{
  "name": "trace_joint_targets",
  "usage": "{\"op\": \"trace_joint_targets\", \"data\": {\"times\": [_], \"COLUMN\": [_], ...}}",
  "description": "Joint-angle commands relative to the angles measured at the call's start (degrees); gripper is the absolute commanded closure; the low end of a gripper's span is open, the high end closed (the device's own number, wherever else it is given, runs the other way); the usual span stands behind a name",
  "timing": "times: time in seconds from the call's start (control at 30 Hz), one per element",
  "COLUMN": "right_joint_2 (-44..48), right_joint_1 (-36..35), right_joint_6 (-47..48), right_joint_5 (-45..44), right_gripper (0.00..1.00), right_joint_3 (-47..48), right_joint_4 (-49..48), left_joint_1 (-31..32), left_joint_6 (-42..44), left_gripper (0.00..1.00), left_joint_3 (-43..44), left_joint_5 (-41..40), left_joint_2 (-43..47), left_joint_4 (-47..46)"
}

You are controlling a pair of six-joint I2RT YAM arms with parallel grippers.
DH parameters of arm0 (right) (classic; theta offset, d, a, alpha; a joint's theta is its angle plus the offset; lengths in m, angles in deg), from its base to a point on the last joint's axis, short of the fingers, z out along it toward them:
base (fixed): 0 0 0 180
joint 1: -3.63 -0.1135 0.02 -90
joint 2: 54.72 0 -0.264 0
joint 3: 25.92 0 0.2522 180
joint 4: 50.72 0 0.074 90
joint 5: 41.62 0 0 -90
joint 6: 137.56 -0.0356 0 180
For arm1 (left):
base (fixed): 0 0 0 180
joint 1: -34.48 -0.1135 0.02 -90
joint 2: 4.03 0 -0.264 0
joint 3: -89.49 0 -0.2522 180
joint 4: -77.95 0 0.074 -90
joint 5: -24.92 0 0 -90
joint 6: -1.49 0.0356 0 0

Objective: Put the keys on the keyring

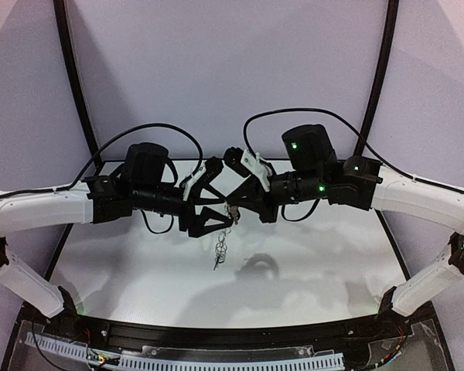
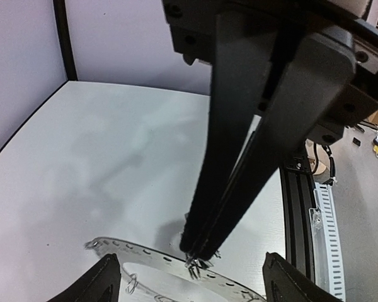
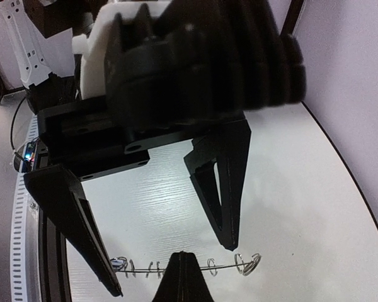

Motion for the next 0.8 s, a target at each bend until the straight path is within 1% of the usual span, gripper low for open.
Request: {"op": "trace_joint_targets", "data": {"times": [0.0,0.07,0.13,0.2,0.4,0.57,0.77], "right_joint_2": [0.9,1.5,2.2,2.5,2.8,2.1,1.3], "right_joint_1": [-0.2,-0.2,-0.2,-0.2,-0.2,-0.2,-0.2], "right_joint_6": [-1.0,-0.9,-1.0,-1.1,-1.5,-1.4,-1.3], "right_joint_5": [0.6,1.9,2.7,3.8,6.3,6.3,5.8], "right_gripper": [1.00,1.00,1.00,1.00,1.00,1.00,1.00], "right_joint_3": [2.2,1.9,2.0,2.0,2.5,3.1,3.4], "right_joint_4": [-2.5,-2.4,-2.0,-1.5,0.6,2.8,2.8], "left_joint_1": [-0.1,-0.1,-0.1,-0.2,-0.1,-0.1,-0.1], "left_joint_6": [1.5,2.5,3.2,3.5,3.6,3.8,2.6], "left_gripper": [0.23,0.26,0.31,0.39,0.47,0.46,0.43], "left_joint_3": [1.6,1.5,1.3,1.1,1.2,1.6,2.3], "left_joint_5": [-3.2,-5.0,-6.2,-6.9,-6.6,-6.3,-3.3], "left_joint_2": [-0.6,-0.6,-0.6,-0.6,-0.9,-0.8,-0.5], "left_joint_4": [4.0,4.7,5.3,5.1,2.4,1.6,0.4]}}
